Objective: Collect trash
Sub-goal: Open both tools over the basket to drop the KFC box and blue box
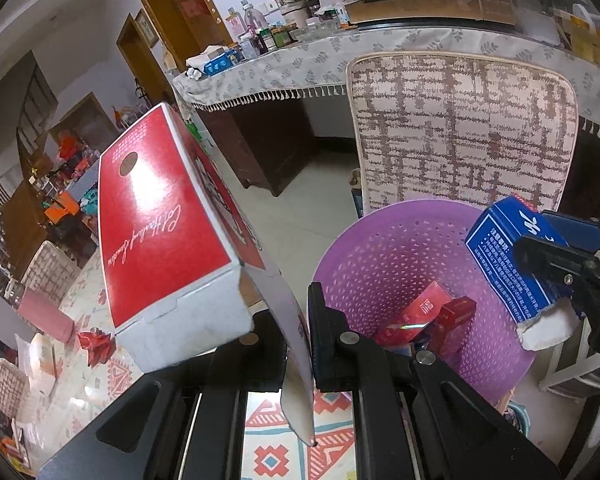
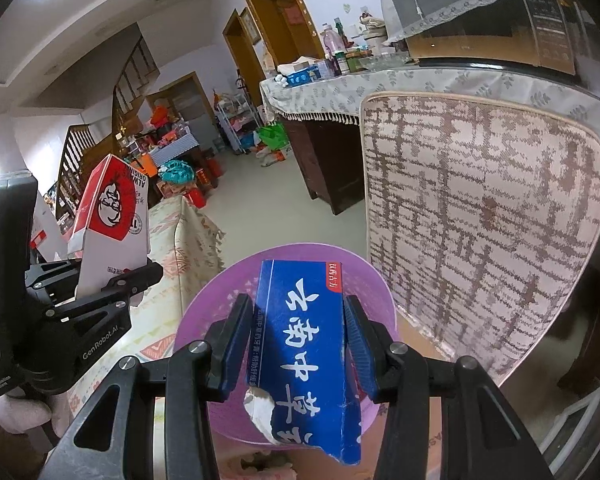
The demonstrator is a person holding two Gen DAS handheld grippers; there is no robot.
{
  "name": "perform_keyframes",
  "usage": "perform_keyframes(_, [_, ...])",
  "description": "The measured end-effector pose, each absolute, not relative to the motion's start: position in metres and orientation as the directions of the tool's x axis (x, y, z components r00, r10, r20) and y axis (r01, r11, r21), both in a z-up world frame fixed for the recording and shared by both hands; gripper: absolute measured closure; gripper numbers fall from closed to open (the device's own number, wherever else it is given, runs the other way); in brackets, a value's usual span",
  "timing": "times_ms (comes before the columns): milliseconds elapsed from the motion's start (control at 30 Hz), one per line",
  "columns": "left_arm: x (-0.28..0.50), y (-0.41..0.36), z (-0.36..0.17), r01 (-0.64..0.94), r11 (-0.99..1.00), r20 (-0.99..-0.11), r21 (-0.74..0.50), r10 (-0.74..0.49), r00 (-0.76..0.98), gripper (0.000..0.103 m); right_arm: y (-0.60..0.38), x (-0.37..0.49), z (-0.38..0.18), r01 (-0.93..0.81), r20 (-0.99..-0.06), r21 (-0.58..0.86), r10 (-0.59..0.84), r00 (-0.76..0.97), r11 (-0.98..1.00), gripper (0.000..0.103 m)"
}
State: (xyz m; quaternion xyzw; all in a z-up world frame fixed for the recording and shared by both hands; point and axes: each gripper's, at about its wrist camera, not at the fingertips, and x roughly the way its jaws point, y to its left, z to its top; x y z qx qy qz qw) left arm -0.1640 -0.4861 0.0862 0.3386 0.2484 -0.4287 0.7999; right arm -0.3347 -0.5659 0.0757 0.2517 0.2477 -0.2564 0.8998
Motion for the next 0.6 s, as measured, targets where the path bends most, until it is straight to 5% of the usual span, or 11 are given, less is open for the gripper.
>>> perform_keyframes(600, [-0.163,-0.505,0.082,0.873,0.376,-0.7,0.31,-0.532,0.477,0.094,-0.577,-0.336,0.069,0.605,-0.584,0.348,-0.338,0.738,0.716,0.052])
